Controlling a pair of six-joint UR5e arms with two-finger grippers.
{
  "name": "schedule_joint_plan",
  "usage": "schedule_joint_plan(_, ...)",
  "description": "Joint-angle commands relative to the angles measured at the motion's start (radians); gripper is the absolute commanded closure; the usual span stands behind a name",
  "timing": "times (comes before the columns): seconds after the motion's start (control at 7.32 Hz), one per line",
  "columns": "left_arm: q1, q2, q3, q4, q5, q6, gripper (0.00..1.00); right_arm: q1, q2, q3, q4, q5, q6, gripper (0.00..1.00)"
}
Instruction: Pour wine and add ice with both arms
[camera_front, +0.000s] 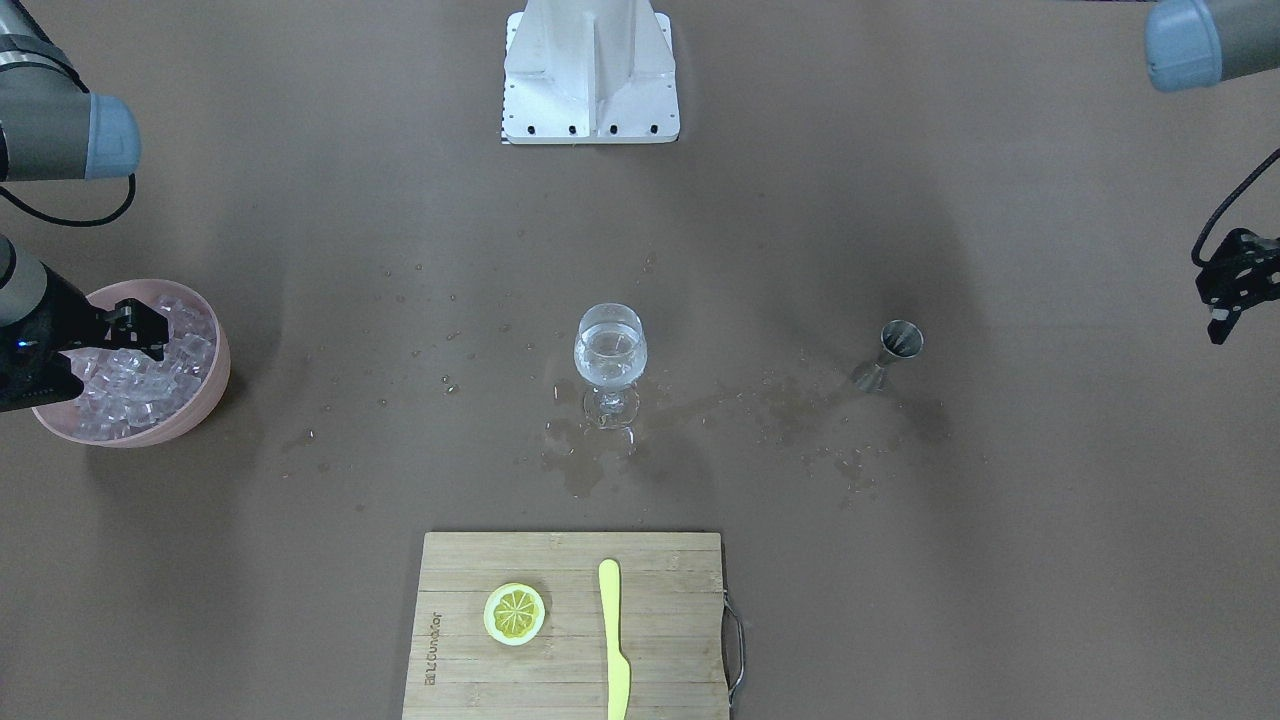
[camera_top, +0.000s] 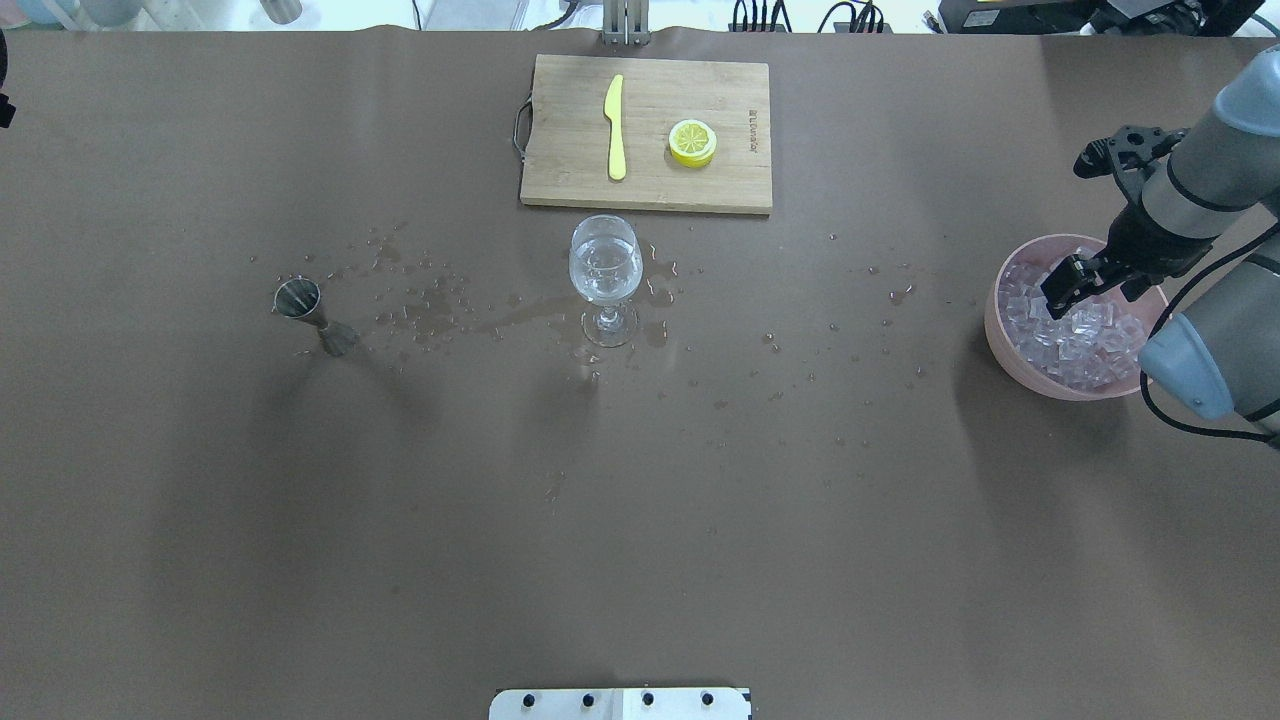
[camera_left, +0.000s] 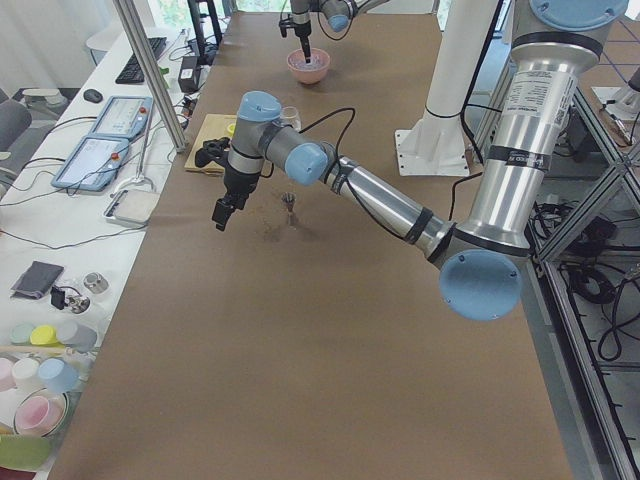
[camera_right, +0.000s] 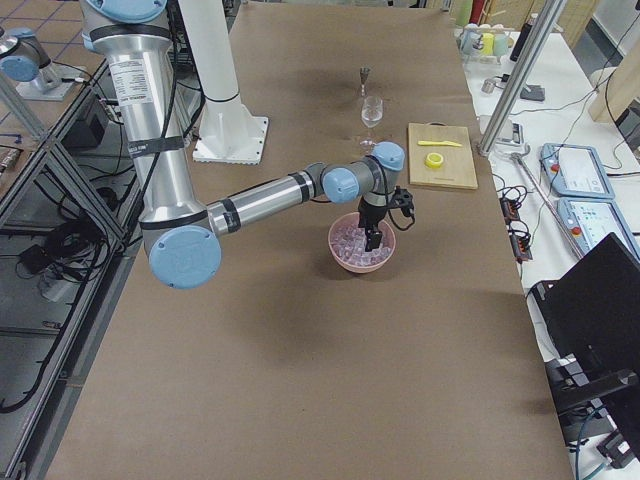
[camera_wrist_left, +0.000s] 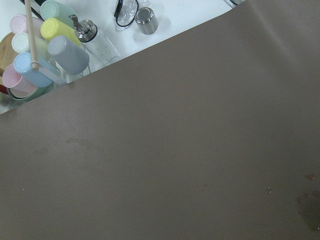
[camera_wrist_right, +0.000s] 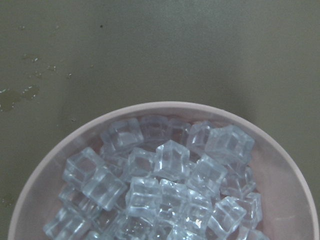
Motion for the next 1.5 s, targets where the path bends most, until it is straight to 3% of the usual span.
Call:
schedule_joint_plan(0.0,-0.001,-0.002,0.003,0.0,0.0,0.0,0.01,-0.003,0.002,-0.012,0.0,0.0,0.0,0.14)
schedule_joint_plan(0.14,-0.001,-0.005,0.008,0.0,0.0,0.0,0.01,-0.004,0.002,-0.015,0.0,0.001,0.0,0.22)
schedule_joint_plan(0.68,-0.001,-0.007,0.02,-0.001,-0.002,0.002,0.01,-0.009,0.002,-0.023,-0.008,0.015,0.0,0.22)
schedule_joint_plan(0.82,-0.002,-0.008,0.02,-0.001,-0.002,0.0,0.01,-0.009,0.002,-0.021,-0.011,0.016,0.002,0.32)
schedule_joint_plan(1.37,-0.002,-0.016,0.022,0.0,-0.002,0.0,0.01,-0.009,-0.003,-0.02,-0.014,0.016,0.003,0.41)
